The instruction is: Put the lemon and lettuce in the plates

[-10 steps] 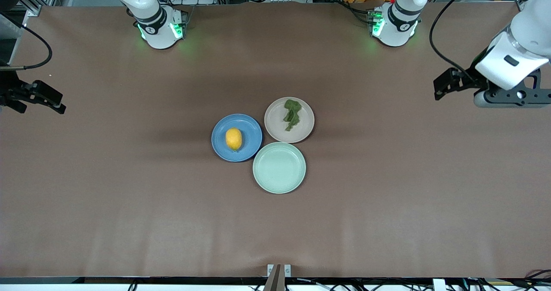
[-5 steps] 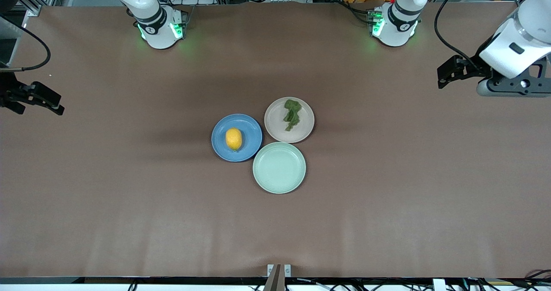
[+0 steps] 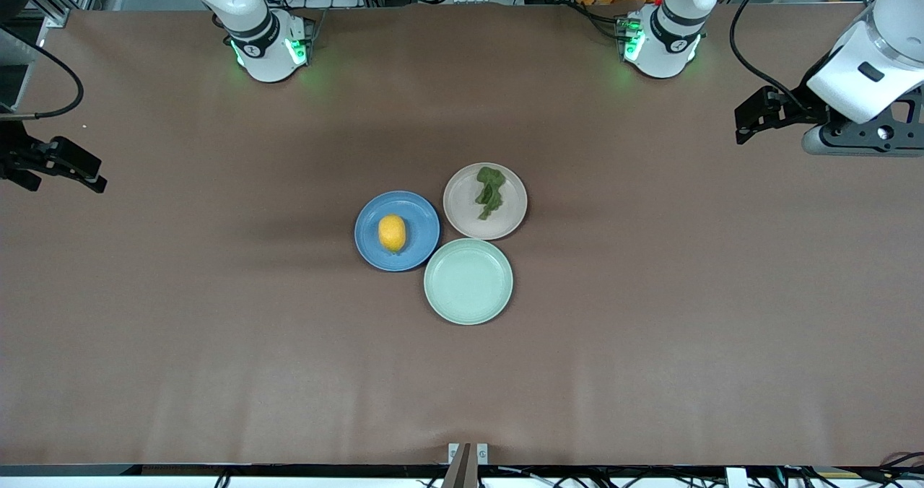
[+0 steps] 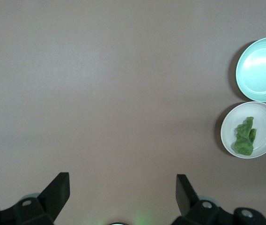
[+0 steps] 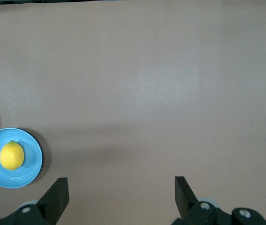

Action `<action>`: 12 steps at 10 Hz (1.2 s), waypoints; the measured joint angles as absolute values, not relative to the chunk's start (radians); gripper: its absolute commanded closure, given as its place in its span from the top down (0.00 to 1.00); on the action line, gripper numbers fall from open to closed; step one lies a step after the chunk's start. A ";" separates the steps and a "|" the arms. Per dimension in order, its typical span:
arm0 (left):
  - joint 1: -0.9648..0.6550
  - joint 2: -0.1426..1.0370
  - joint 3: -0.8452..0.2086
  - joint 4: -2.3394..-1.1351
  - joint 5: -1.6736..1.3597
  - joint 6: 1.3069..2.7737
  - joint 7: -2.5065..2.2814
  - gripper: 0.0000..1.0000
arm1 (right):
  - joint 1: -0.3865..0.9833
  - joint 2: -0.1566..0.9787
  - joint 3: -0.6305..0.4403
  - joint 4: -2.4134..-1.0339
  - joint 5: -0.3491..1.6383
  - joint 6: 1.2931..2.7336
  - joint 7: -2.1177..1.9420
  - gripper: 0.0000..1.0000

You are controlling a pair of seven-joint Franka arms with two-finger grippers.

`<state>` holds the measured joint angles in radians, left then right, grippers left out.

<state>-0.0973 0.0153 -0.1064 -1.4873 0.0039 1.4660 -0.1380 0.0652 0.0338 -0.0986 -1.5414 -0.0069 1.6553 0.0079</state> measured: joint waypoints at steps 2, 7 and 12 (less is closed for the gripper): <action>-0.097 0.015 -0.107 -1.487 0.004 1.463 -0.138 1.00 | 0.065 0.034 -0.099 -1.541 -0.007 1.654 0.008 1.00; -0.095 0.015 -0.106 -1.486 0.004 1.461 -0.138 1.00 | 0.065 0.034 -0.100 -1.541 -0.007 1.650 0.008 1.00; -0.098 0.015 -0.107 -1.482 0.004 1.487 -0.137 1.00 | 0.065 0.034 -0.101 -1.541 -0.007 1.644 0.008 1.00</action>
<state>-0.0978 0.0152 -0.1067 -1.4821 0.0039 1.4870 -0.1371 0.0651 0.0341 -0.1005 -1.5405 -0.0070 1.6440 0.0079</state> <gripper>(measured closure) 0.000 0.000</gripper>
